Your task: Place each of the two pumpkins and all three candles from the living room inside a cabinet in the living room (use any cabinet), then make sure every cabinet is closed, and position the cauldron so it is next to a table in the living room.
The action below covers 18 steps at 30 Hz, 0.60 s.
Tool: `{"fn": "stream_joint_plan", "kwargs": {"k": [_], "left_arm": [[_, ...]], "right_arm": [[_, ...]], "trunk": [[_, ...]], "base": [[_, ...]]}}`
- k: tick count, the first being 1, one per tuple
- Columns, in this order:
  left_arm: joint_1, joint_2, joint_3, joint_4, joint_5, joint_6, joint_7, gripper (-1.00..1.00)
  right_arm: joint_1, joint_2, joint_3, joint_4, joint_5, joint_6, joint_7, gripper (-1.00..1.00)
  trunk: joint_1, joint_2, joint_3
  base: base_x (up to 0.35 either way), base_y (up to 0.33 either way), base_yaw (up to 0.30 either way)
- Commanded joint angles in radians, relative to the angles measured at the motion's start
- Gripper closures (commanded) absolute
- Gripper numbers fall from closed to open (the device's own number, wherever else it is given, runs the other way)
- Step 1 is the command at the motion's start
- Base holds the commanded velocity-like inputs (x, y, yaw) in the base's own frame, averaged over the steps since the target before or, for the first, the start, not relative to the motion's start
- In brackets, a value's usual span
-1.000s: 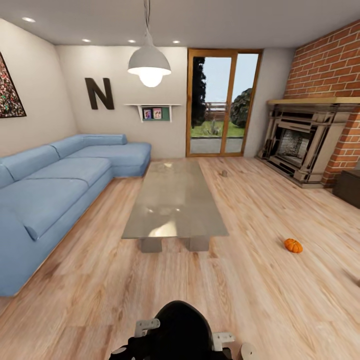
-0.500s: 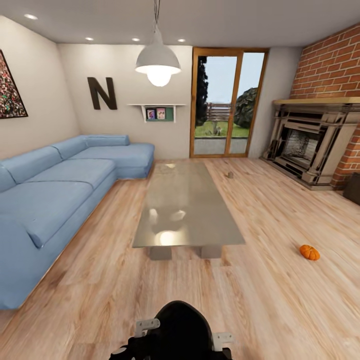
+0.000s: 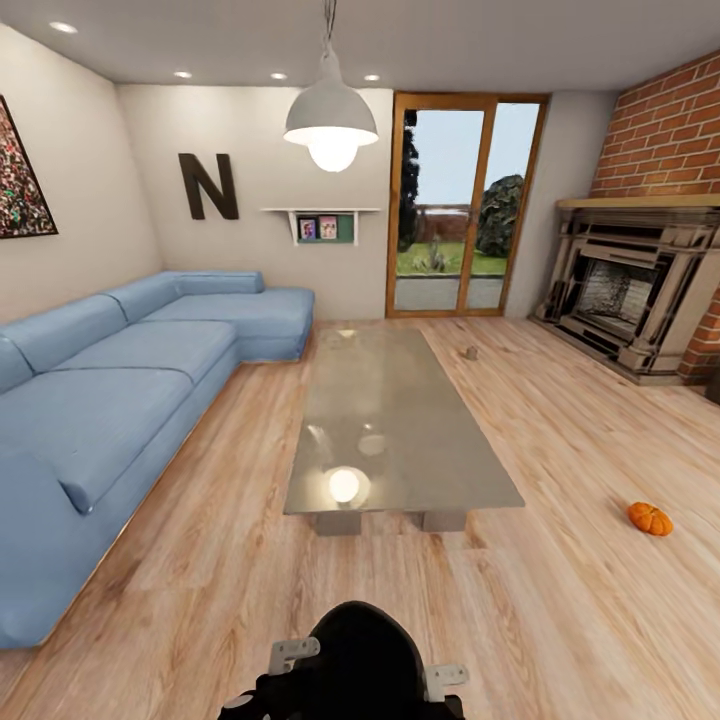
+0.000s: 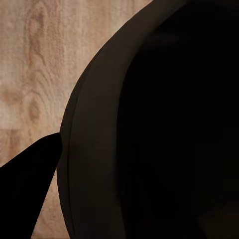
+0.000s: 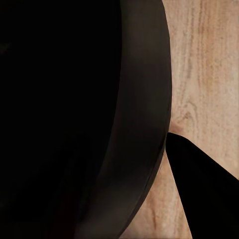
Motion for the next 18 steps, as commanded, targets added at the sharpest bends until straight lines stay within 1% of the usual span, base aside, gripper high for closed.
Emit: {"fn": "stream_joint_plan", "kwargs": {"k": [1, 8, 18], "left_arm": [[0.000, 0.004, -0.003, 0.002, 0.001, 0.001, 0.004, 1.00], [0.000, 0.004, -0.003, 0.002, -0.001, 0.000, 0.004, 1.00], [-0.001, 0.004, -0.003, 0.002, -0.002, 0.000, 0.004, 1.00]], "right_arm": [[-0.001, 0.000, 0.011, -0.008, -0.002, -0.038, 0.006, 1.00], [-0.001, 0.000, 0.011, -0.008, -0.002, -0.038, 0.005, 1.00], [-0.001, 0.000, 0.011, -0.007, -0.002, -0.037, 0.005, 1.00]], "trunk": [[0.000, 0.000, -0.001], [0.000, 0.000, -0.001], [0.000, 0.000, -0.001]], "base": [[0.043, 0.033, 0.000], [0.048, 0.022, 0.000], [0.183, 0.115, 0.000]]}}
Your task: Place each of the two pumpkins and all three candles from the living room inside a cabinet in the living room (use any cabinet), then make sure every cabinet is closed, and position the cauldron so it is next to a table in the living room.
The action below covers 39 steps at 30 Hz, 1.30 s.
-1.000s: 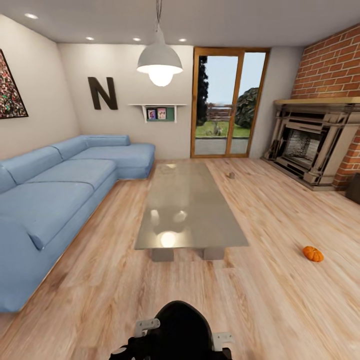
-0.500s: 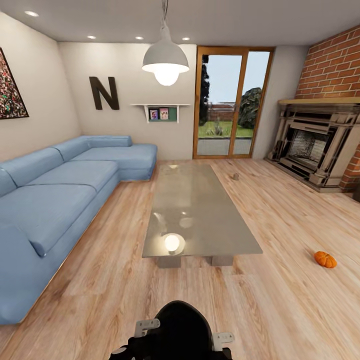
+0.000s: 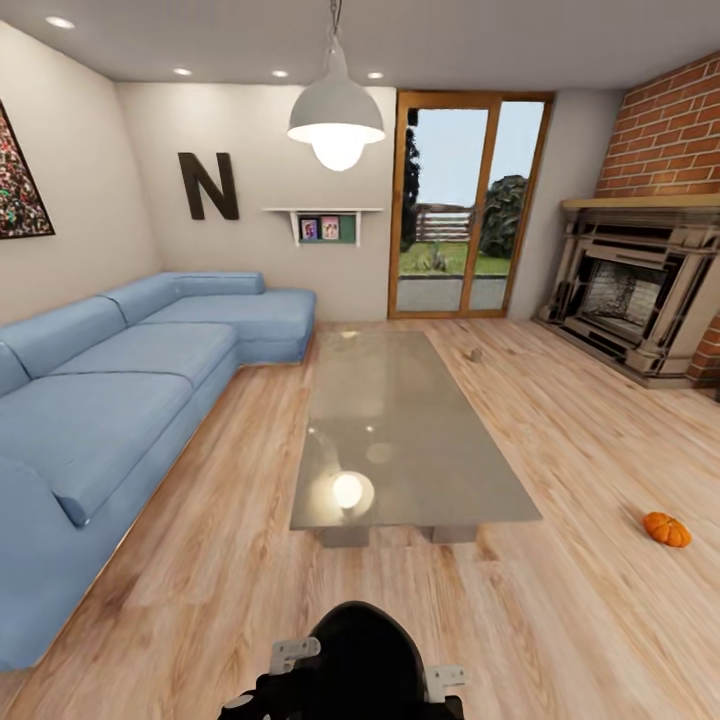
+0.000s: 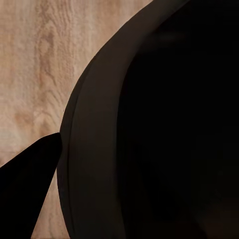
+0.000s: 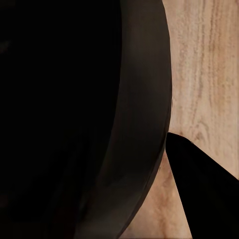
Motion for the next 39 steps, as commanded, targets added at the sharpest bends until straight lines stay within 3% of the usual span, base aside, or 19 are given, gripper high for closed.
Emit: {"fn": "stream_joint_plan", "kwargs": {"k": [1, 22, 39], "left_arm": [[0.000, 0.004, -0.002, 0.002, 0.001, 0.001, 0.004, 1.00], [0.000, 0.004, -0.002, 0.002, 0.001, 0.000, 0.004, 1.00], [0.000, 0.004, -0.002, 0.002, 0.001, 0.000, 0.004, 1.00]], "right_arm": [[-0.001, 0.000, 0.014, -0.010, -0.002, -0.031, 0.005, 1.00], [-0.002, 0.000, 0.014, -0.010, -0.002, -0.031, 0.005, 1.00], [-0.001, 0.000, 0.014, -0.010, -0.002, -0.031, 0.005, 1.00]], "trunk": [[0.000, 0.000, -0.001], [0.000, 0.000, -0.001], [0.000, 0.000, -0.001]], "base": [[0.195, 0.125, 0.000], [0.187, 0.122, 0.000], [0.151, 0.020, 0.000]]}}
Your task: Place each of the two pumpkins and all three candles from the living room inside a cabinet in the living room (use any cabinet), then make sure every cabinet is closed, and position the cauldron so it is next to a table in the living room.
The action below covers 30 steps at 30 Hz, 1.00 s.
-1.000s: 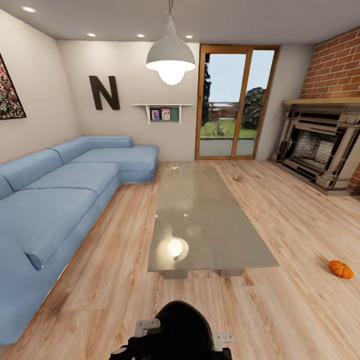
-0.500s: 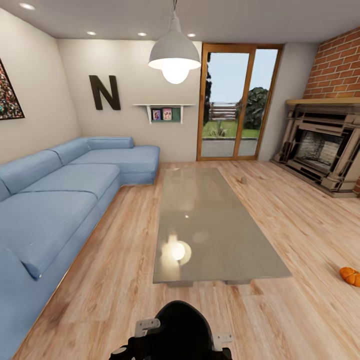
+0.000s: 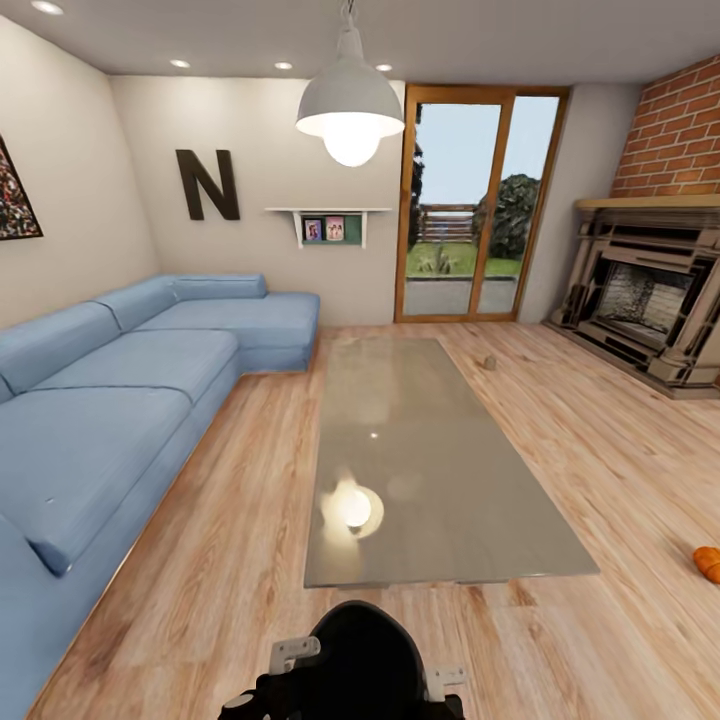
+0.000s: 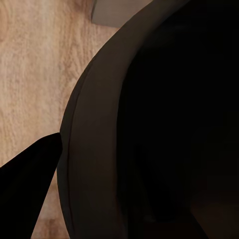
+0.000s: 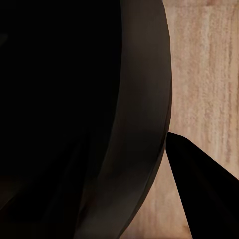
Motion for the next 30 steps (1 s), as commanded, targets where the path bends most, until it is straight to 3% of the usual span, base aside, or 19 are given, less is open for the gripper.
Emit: {"fn": "stream_joint_plan", "kwargs": {"k": [1, 14, 30], "left_arm": [[0.000, 0.004, -0.004, 0.002, 0.001, 0.001, 0.005, 1.00], [0.001, 0.004, -0.004, 0.002, 0.001, 0.001, 0.005, 1.00], [0.002, 0.004, -0.004, 0.002, 0.002, 0.001, 0.005, 1.00]], "right_arm": [[-0.001, 0.000, 0.011, -0.006, -0.002, -0.034, 0.006, 1.00], [-0.001, 0.000, 0.011, -0.006, -0.002, -0.035, 0.006, 1.00], [-0.001, 0.000, 0.011, -0.003, -0.001, -0.034, 0.006, 1.00]], "trunk": [[0.000, 0.000, -0.001], [0.000, 0.000, -0.001], [0.061, -0.112, -0.051]], "base": [[0.047, 0.001, 0.000], [0.006, 0.000, 0.000], [0.000, 0.000, 0.000]]}}
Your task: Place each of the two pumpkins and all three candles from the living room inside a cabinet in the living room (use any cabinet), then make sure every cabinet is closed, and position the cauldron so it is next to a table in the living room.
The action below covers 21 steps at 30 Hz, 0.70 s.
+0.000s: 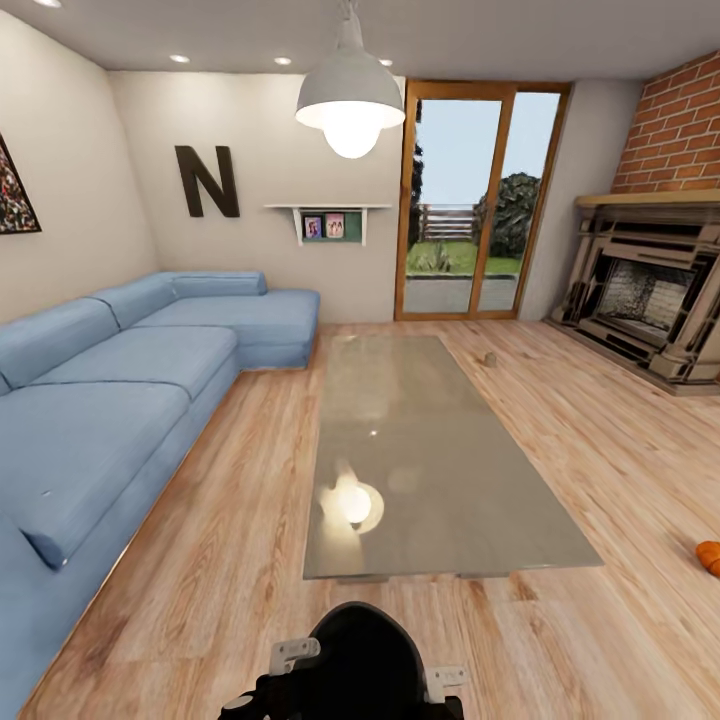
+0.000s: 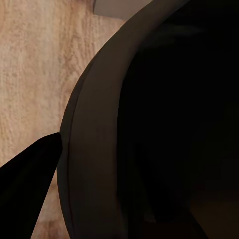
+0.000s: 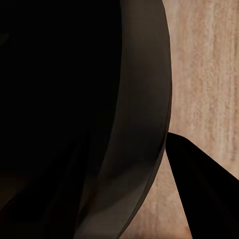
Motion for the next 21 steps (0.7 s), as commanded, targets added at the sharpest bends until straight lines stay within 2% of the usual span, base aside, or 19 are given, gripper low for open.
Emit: {"fn": "stream_joint_plan", "kwargs": {"k": [1, 15, 21], "left_arm": [[0.000, 0.004, -0.002, 0.001, 0.001, 0.001, 0.004, 1.00], [0.000, 0.004, -0.002, 0.001, 0.001, 0.001, 0.004, 1.00], [0.000, 0.004, -0.002, 0.001, 0.002, 0.001, 0.004, 1.00]], "right_arm": [[-0.001, 0.000, 0.013, -0.008, -0.002, -0.031, 0.006, 1.00], [-0.001, 0.000, 0.013, -0.008, -0.002, -0.032, 0.005, 1.00], [-0.001, 0.000, 0.013, -0.008, -0.002, -0.032, 0.005, 1.00]], "trunk": [[0.004, -0.008, -0.004], [0.057, -0.106, -0.048], [0.061, -0.113, -0.051]], "base": [[0.000, 0.000, 0.000], [0.000, 0.000, 0.000], [0.000, 0.000, 0.000]]}}
